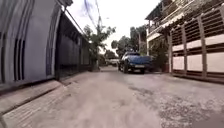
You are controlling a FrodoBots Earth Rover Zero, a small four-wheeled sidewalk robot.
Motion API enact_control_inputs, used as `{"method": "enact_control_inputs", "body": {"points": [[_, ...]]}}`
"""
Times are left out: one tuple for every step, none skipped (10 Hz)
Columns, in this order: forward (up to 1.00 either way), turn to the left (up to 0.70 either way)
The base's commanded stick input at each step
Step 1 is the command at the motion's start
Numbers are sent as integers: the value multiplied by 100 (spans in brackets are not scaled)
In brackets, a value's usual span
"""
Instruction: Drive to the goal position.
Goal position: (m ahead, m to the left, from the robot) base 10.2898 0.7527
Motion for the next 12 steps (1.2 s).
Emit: {"method": "enact_control_inputs", "body": {"points": [[50, 0], [50, 0], [50, 0], [50, 0], [50, 0], [50, 0], [50, 0], [50, 0], [50, 0], [50, 0], [50, 0], [50, 0]]}}
